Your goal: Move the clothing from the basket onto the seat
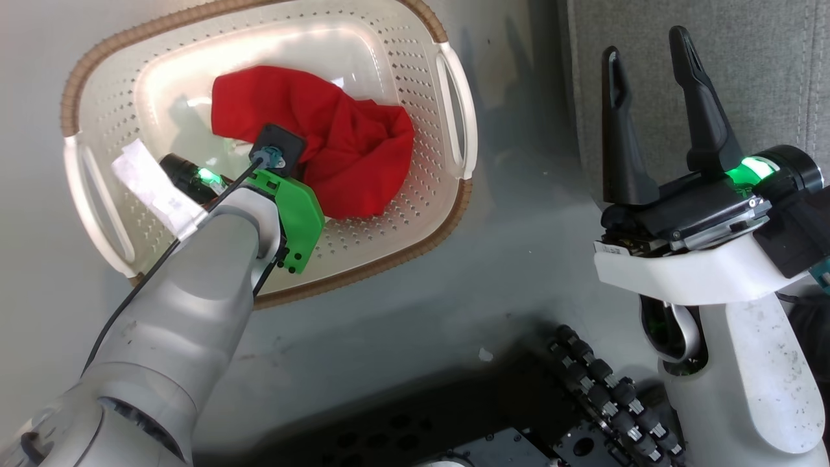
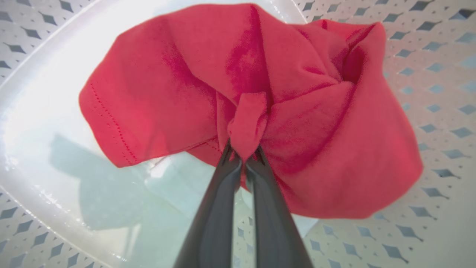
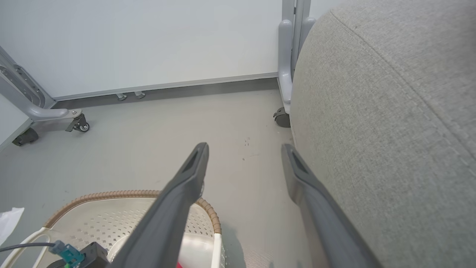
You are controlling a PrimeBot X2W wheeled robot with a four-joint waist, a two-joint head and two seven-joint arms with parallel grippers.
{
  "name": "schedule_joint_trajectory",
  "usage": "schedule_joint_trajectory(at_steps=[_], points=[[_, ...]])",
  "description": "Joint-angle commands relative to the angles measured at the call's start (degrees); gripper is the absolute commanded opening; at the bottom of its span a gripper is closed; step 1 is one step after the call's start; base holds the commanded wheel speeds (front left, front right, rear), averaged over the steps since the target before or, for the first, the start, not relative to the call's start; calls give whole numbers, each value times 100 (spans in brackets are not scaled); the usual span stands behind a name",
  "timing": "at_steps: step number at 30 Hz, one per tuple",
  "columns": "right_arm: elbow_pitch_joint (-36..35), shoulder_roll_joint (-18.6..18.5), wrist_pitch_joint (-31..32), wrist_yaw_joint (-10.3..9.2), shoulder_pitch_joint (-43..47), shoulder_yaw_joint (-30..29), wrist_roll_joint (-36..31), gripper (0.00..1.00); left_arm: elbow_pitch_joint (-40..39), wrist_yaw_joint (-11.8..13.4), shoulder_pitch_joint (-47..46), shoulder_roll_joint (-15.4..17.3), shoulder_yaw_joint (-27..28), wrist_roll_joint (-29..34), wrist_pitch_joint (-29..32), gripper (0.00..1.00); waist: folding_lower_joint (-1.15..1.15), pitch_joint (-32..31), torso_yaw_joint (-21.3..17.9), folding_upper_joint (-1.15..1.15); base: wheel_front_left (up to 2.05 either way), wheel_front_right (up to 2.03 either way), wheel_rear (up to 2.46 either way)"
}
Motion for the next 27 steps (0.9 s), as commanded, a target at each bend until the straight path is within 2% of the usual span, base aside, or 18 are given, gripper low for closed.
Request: schedule_joint_trajectory(at_steps=[1, 7, 13, 22, 27], points=[[25, -10, -28, -6, -28, -23, -38, 100, 14, 26, 23, 18, 13, -23, -149, 0, 0, -148, 79, 0, 0, 0, 0], [141, -11, -27, -6, 89, -68, -153, 100, -56, 82, 228, -50, 84, -114, -757, 0, 0, -563, 237, 0, 0, 0, 0], [262, -11, -27, -6, 204, -143, -302, 100, -443, 136, 481, -86, 200, -149, -960, 0, 0, -1067, 439, 0, 0, 0, 0], [456, -13, 123, -6, 493, -281, -443, 100, -2343, 488, 1350, 225, 921, 219, -959, 0, 0, -1988, 719, 0, 0, 0, 0], [477, -13, 222, -6, 661, -342, -474, 100, -3130, 584, 1863, 337, 1313, 434, -960, 0, 0, -2423, 811, 0, 0, 0, 0]])
